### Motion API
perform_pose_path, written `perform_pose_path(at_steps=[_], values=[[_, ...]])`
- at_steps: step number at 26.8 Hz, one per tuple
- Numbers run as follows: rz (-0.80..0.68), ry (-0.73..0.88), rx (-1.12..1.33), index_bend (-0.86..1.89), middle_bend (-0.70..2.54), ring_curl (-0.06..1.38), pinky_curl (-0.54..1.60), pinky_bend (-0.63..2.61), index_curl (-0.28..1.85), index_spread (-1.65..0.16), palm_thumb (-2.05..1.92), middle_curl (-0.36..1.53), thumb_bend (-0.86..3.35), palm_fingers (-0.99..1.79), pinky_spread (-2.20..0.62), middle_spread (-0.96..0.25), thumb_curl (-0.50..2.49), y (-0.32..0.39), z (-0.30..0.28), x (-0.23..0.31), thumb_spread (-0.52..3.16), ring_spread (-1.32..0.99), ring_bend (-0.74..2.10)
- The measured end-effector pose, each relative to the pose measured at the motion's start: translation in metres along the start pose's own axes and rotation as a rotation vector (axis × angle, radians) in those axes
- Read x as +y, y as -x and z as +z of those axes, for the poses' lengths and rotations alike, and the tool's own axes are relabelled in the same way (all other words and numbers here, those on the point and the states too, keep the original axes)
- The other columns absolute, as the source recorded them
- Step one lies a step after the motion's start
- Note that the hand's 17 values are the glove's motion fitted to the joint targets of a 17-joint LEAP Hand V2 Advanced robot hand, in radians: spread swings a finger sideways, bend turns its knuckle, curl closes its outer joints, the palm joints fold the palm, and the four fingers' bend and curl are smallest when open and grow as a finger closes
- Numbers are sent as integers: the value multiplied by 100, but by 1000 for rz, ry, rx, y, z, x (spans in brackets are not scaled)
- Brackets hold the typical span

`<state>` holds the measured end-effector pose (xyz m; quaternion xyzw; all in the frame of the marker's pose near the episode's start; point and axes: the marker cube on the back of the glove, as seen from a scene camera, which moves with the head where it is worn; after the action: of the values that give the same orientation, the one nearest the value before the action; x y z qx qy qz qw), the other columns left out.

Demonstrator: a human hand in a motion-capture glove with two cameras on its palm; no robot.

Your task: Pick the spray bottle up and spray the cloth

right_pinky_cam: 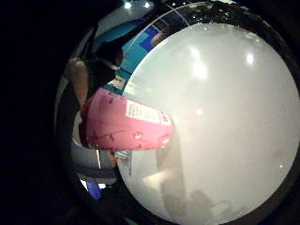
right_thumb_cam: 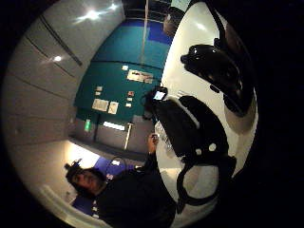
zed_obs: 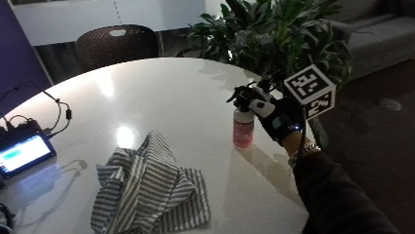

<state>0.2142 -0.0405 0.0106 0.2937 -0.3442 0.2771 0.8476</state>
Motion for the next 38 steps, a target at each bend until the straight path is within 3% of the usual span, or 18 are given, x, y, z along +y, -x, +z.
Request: perform_pose_path(at_steps=[8, 21, 31, 38], values=[[-58, -106, -114, 28, 42, 34, 24, 14, 38, -29, 57, 44, -1, 105, 11, -18, 23, -1, 18, -6, 123, -14, 34], [-212, -274, -49, 25, 58, 42, 32, 33, 45, -27, 46, 51, -4, 149, -18, -21, 20, 23, 40, -4, 122, -19, 54], [-288, -119, 63, 30, 68, 46, 36, 39, 50, -27, 41, 55, -1, 148, -27, -21, 19, 78, 34, -22, 125, -17, 65], [-351, 228, 268, 32, 71, 46, 38, 42, 53, -27, 41, 56, -1, 145, -29, -20, 18, 110, 51, -23, 126, -16, 69]])
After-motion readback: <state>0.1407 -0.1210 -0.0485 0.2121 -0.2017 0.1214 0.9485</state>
